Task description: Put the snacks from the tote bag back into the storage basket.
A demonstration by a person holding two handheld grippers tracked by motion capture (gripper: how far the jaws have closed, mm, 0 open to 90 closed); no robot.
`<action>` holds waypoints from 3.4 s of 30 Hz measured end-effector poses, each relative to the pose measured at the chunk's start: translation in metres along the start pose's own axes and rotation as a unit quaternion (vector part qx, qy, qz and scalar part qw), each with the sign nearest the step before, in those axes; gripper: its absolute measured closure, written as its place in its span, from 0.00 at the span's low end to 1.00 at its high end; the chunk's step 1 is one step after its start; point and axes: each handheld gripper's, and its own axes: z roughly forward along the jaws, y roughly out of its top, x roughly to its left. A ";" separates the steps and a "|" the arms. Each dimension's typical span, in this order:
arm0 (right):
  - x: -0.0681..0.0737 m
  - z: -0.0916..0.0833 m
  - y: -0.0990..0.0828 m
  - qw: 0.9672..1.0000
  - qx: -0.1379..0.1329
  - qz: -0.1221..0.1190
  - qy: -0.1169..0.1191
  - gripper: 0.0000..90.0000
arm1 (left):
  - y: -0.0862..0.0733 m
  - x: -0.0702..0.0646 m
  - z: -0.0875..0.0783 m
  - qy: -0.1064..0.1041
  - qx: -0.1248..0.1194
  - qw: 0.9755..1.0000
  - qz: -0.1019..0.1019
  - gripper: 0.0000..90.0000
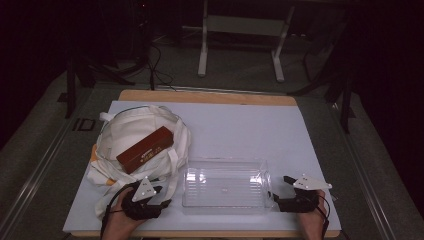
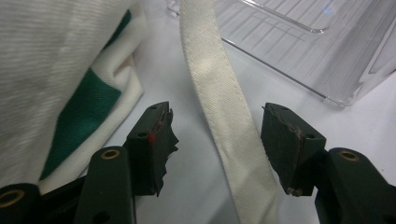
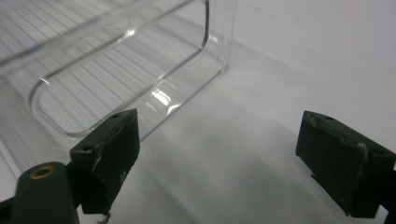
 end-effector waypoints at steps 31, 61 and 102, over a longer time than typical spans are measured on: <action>-0.003 0.000 -0.001 0.999 -0.003 -0.001 0.042 0.15 | 0.017 -0.009 -0.010 -0.008 0.026 0.999 0.038 0.55; -0.004 -0.004 -0.002 0.998 -0.021 0.000 0.052 0.16 | 0.044 0.001 -0.033 0.000 0.016 0.998 0.057 0.52; -0.003 -0.004 -0.002 0.999 -0.024 -0.006 0.047 0.19 | 0.074 0.043 -0.079 0.029 0.008 0.998 0.060 0.52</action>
